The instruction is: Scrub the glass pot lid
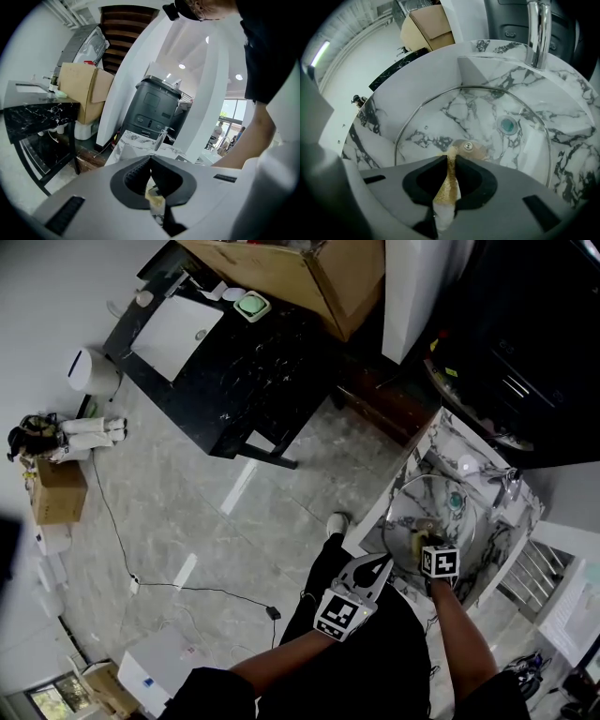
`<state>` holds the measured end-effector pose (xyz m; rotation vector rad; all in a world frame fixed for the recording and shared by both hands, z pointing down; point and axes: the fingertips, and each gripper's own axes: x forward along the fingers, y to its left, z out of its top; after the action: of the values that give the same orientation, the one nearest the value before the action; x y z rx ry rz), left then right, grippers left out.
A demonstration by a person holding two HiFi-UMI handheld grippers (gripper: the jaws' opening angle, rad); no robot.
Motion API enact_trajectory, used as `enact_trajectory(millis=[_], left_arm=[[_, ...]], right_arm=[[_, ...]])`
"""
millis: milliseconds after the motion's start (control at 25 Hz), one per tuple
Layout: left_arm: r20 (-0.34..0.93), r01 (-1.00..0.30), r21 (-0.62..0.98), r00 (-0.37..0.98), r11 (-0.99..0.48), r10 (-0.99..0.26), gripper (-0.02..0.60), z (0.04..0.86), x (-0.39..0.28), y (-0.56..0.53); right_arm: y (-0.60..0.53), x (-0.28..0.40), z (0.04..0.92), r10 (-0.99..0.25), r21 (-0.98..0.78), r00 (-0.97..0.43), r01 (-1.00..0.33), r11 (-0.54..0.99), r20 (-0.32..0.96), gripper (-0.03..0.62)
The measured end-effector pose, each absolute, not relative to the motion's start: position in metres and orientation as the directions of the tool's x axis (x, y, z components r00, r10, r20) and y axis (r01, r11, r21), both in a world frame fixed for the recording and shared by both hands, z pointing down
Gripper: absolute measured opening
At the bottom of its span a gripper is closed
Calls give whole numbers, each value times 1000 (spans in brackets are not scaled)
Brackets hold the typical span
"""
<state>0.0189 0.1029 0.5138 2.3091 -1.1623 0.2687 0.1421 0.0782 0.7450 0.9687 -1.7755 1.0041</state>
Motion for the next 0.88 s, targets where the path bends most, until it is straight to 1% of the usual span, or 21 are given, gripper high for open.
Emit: enact_trajectory(millis=[160,520,880], left_arm=[[405,-798,376,598,-470,-692,15,516,10,100],[405,-794,379,604,-475,-686,15,516,6,87],[393,-760,405,646,-508,-654,15,516,-5,66]], right_arm=[[75,130,746,-191,-250,-348,-880,403,918,61],[69,107,743,-171,-285,-377,-869,404,910,61],[56,88,741,-170,-320,-396,-879,353,902,60]])
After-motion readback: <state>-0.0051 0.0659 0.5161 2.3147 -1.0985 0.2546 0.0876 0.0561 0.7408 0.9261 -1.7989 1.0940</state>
